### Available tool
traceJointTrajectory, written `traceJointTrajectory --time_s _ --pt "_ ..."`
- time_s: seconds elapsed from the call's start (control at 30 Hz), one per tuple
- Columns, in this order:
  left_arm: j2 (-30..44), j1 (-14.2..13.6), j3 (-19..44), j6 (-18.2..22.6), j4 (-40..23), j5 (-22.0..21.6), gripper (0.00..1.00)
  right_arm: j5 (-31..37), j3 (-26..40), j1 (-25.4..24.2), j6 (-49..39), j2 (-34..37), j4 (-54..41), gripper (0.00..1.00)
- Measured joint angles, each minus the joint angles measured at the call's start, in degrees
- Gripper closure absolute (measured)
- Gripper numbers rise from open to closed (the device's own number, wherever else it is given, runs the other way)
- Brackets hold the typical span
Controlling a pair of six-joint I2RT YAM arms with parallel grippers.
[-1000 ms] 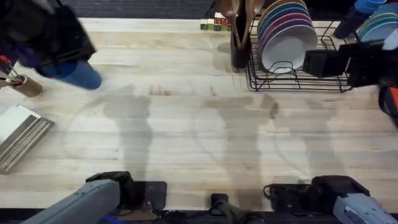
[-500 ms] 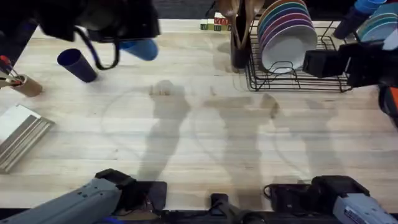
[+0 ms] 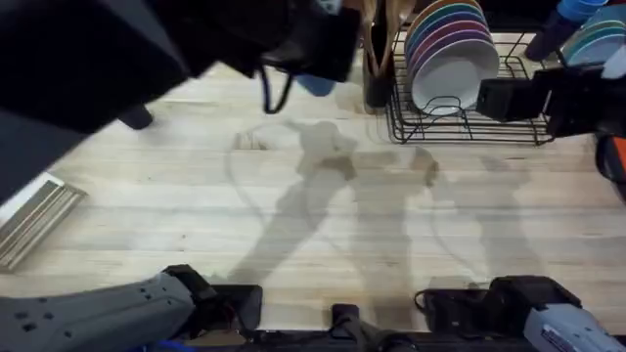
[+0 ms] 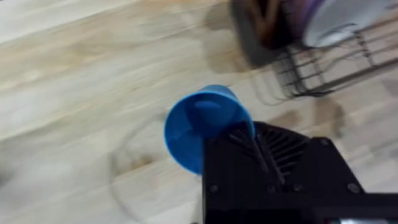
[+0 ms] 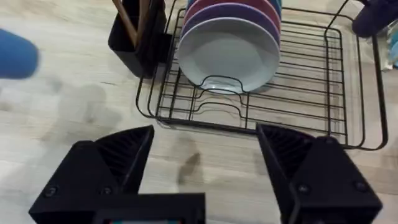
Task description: Pick up the cup on the table and put them onto the rack.
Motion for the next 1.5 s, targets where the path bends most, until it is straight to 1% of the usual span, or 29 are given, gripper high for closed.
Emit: traceJointTrajectory --time_s 0.1,0.13,0.33,0.6,0.87,1.03,1.23,1.5 --pt "1.7 -1.8 0.0 0.8 2.1 1.6 0.962 0.0 0.0 0.0 0.0 0.0 0.0 0.004" --pt "3.9 -3.1 0.0 1.8 4.5 3.9 0.961 0.0 0.0 0.0 0.0 0.0 0.0 0.005" --pt "7.5 -5.0 0.0 3.4 9.6 7.3 0.962 0.0 0.0 0.0 0.0 0.0 0.0 0.005" --pt "10.5 -8.3 0.6 4.7 14.5 8.8 0.962 0.1 0.0 0.0 0.0 0.0 0.0 0.005" --pt "14.8 -10.7 1.2 5.1 20.2 9.0 0.962 0.2 0.0 0.0 0.0 0.0 0.0 0.005" --pt "16.8 -11.6 1.3 5.1 22.9 9.0 0.961 0.2 0.0 0.0 0.0 0.0 0.0 0.005" --pt "19.4 -11.6 1.3 5.1 26.0 9.0 0.961 0.2 0.0 0.0 0.0 0.0 0.0 0.005" --pt "22.6 -11.6 1.7 5.1 26.5 9.0 0.962 0.2 0.0 0.0 0.0 0.0 0.0 0.004"
